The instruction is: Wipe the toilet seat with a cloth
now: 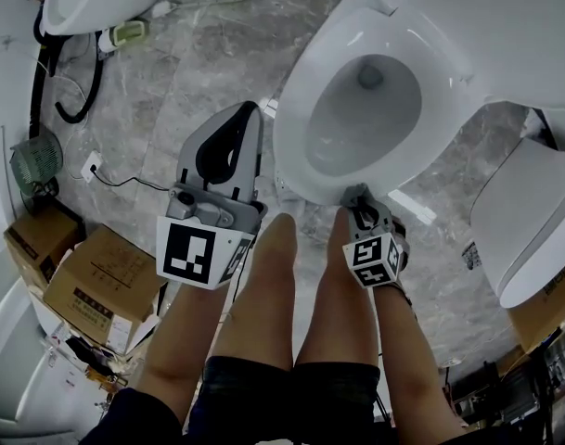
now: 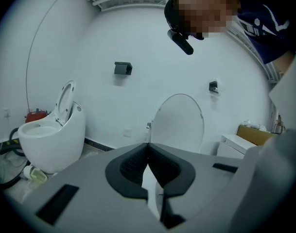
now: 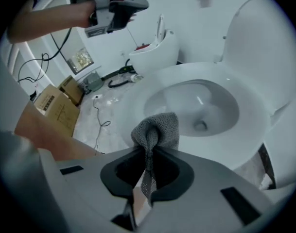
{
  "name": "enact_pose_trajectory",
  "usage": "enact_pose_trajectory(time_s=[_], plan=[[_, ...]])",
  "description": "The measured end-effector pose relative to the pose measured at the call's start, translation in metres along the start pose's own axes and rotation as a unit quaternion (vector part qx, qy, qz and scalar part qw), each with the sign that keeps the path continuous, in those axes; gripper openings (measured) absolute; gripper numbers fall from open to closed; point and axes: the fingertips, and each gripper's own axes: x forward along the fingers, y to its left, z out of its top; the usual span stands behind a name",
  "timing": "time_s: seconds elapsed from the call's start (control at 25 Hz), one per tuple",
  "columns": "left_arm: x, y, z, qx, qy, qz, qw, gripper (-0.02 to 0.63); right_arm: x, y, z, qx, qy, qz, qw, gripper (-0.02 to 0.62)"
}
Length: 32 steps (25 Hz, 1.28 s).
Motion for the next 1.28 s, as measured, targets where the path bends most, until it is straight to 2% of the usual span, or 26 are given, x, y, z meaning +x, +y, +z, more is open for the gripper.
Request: enact_pose_trajectory(time_s=[0.12, 0.24, 0.4, 0.48, 0.56, 0.6, 0.68, 0.8, 0.96, 1.12, 1.28], plan=[[-0.005, 0.005, -0.001, -0.001, 0.000, 0.004, 1.0000, 0.012, 0.018, 0.062, 0.018, -0.036, 0.002, 0.062, 0.997, 0.049], [-0.013, 0.010, 0.000, -0.001, -0.002, 0.008, 1.0000, 0.012, 0.023, 0.082, 0.017, -0.057, 0.016, 0.069, 0.996, 0.049], [-0.024, 0.019, -0.001, -0.003, -0.002, 0.018, 0.9998, 0.012, 0.010, 0.035, -0.013, -0.041, 0.044, 0.026, 0.998, 0.049], [-0.027, 0.022, -0.004, -0.006, -0.002, 0.024, 0.9997, 0.012, -0.003, -0.008, -0.033, -0.020, 0.060, -0.025, 0.998, 0.049], [-0.030, 0.025, -0.008, -0.010, -0.003, 0.028, 0.9996, 0.012, -0.016, -0.056, -0.048, 0.022, 0.068, -0.082, 0.994, 0.049], [-0.033, 0.025, -0.010, -0.013, -0.003, 0.029, 0.9995, 0.012, -0.020, -0.073, -0.051, 0.034, 0.070, -0.102, 0.992, 0.049], [-0.037, 0.026, -0.012, -0.015, -0.003, 0.031, 0.9994, 0.012, -0.021, -0.085, -0.051, 0.033, 0.082, -0.112, 0.990, 0.049], [-0.041, 0.027, -0.012, -0.016, -0.006, 0.036, 0.9992, 0.012, -0.014, -0.062, -0.048, 0.038, 0.092, -0.083, 0.992, 0.049], [-0.042, 0.027, -0.011, -0.016, -0.009, 0.038, 0.9991, 0.012, 0.008, 0.006, -0.035, 0.013, 0.086, -0.015, 0.996, 0.051], [-0.047, 0.028, -0.014, -0.015, -0.008, 0.043, 0.9989, 0.012, 0.036, 0.078, 0.003, -0.030, 0.061, 0.055, 0.996, 0.049], [-0.053, 0.027, -0.019, -0.016, -0.004, 0.047, 0.9988, 0.012, 0.057, 0.111, 0.059, -0.048, 0.019, 0.085, 0.995, 0.049]])
